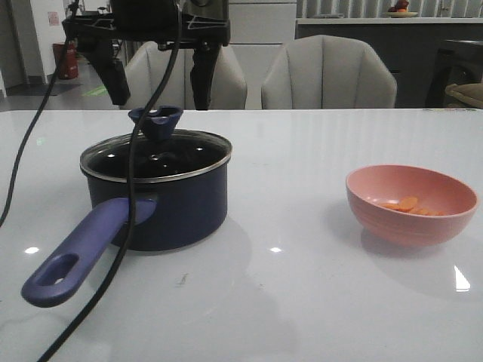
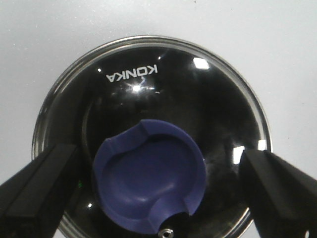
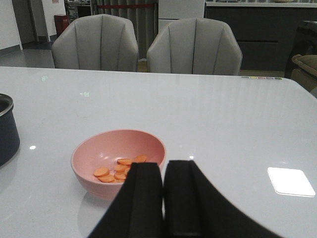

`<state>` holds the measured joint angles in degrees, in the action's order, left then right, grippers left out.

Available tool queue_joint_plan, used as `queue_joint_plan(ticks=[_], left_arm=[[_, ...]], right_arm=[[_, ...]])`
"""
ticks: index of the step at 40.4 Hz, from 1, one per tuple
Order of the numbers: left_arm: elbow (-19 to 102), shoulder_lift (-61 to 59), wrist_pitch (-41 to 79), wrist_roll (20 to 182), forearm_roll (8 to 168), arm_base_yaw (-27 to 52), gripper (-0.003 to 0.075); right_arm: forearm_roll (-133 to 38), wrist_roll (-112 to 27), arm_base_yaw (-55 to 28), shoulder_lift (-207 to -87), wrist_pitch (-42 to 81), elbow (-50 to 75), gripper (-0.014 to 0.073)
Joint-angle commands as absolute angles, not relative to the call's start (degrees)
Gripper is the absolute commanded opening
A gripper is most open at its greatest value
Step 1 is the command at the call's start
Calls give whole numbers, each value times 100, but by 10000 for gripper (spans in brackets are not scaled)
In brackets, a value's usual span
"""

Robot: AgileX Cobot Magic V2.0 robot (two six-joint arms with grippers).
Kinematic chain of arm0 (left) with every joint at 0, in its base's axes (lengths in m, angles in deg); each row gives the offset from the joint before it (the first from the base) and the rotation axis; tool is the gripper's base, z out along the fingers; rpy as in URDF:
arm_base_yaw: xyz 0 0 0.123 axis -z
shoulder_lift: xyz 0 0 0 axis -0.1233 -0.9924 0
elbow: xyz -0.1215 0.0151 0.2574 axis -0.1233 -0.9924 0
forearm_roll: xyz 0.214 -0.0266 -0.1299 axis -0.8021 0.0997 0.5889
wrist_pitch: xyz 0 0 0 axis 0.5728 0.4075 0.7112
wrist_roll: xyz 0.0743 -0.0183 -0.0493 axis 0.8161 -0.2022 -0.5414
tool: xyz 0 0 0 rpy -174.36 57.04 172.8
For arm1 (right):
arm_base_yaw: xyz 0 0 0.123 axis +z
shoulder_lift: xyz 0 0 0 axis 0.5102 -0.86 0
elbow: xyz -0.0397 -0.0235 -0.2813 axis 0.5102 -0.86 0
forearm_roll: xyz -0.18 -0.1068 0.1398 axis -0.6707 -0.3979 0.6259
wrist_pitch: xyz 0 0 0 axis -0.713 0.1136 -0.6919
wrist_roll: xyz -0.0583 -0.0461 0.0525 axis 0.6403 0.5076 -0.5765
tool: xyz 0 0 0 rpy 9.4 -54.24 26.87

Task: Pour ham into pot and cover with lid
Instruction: 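Lower the left gripper onto the purple knob of the glass lid and grasp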

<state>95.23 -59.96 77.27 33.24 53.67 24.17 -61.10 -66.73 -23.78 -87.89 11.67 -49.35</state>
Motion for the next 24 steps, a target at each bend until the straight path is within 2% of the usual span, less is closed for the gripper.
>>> queue_joint_plan(ticks=[1,24], left_arm=[[9729,-5729,7874,3149,5268,2455,668],[9717,-6056,7914,3134,5437,2429,655]], right_arm=[[-6193,-6645,-2410,-8673,711,-4902,178],[-6193,-6645,-2410,-8673,711,-4902,178]])
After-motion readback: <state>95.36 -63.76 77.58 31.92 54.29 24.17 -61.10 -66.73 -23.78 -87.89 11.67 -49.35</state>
